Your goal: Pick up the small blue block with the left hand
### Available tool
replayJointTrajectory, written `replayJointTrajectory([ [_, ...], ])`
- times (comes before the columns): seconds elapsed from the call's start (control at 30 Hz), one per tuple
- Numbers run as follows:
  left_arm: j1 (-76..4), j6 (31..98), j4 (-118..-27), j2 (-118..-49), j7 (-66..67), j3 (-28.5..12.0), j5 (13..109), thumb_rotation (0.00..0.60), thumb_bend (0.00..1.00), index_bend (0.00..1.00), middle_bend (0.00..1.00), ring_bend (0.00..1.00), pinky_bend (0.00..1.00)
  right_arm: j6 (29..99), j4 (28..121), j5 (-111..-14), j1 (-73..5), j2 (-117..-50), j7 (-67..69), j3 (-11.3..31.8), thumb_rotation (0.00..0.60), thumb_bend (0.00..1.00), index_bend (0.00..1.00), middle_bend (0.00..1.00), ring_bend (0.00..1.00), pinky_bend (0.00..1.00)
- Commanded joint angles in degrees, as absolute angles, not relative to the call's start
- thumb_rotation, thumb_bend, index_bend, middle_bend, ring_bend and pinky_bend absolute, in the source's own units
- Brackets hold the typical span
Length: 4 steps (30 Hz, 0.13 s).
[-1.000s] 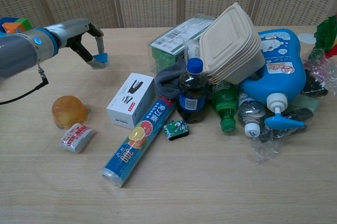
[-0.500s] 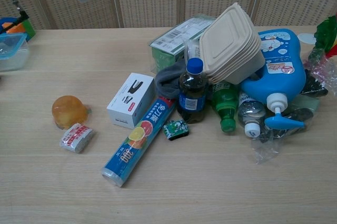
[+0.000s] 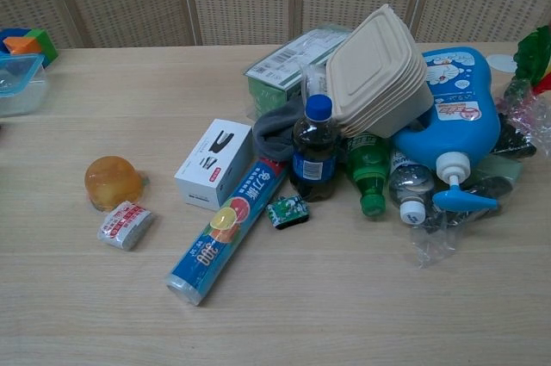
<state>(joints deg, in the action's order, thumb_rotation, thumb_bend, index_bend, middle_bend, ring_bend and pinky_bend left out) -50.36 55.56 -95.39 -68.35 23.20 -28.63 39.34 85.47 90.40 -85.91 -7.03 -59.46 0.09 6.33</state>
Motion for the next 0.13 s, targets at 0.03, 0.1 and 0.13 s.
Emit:
replayJointTrajectory([
  [0.03,-50.65,55.80,-95.63,-68.01,22.79,-28.35,39.06,0.564,0.34,0.64,0.13,0.00,0.00,85.49,90.45,-85.93,-7.05,-59.48,0.11,6.34,0.238,0.18,0.00,0.00,0.00,0.00],
  [0.1,-50.93,55.91,-95.70,-67.74,22.52,-28.04,38.89,0.563,0.34,0.64,0.13,0.00,0.00,85.47,90.52,-85.91,-7.04,-59.45,0.06,6.33,0.237,0.18,0.00,0.00,0.00,0.00],
  [0.13,-51.06,55.88,-95.75,-67.59,22.47,-27.87,38.72,0.563,0.34,0.64,0.13,0.00,0.00,85.50,90.55,-85.93,-7.04,-59.44,0.03,6.33,0.235,0.18,0.00,0.00,0.00,0.00],
])
